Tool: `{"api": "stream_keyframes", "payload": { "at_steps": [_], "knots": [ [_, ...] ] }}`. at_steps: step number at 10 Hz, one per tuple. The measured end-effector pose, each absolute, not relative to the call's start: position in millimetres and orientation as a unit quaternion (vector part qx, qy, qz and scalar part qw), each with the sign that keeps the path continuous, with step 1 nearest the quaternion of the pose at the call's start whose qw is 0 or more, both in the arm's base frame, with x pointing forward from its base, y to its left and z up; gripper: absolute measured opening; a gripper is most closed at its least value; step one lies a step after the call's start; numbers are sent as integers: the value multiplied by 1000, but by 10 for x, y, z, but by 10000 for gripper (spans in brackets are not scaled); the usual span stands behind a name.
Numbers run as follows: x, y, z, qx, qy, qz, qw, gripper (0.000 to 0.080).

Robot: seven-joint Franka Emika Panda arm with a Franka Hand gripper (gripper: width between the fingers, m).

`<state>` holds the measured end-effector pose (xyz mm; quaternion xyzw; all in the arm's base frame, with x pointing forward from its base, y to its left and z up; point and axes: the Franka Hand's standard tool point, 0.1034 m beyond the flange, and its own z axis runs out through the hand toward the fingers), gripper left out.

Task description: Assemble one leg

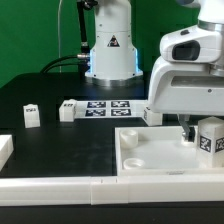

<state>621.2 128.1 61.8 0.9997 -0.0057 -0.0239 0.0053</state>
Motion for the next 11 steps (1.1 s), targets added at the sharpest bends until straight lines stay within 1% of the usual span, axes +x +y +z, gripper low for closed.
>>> {"api": "stream_keyframes", "payload": {
  "at_steps": [2, 5, 6, 7, 8, 9, 10, 11],
  "knots": [
    [6210, 1271, 614, 993, 112, -24, 6, 648],
    [6223, 1216, 615, 964, 265, -26, 14, 648],
    [6222, 1214, 613, 963, 270, -26, 14, 619],
    [6222, 1214, 613, 963, 267, -26, 14, 484],
    [6222, 1212, 612, 963, 267, -26, 14, 484],
    [6221, 1212, 611, 963, 267, -26, 14, 331],
    [6221, 1213, 610, 966, 258, -26, 13, 331],
    [6221, 1211, 609, 968, 249, -26, 14, 290]
  ]
}}
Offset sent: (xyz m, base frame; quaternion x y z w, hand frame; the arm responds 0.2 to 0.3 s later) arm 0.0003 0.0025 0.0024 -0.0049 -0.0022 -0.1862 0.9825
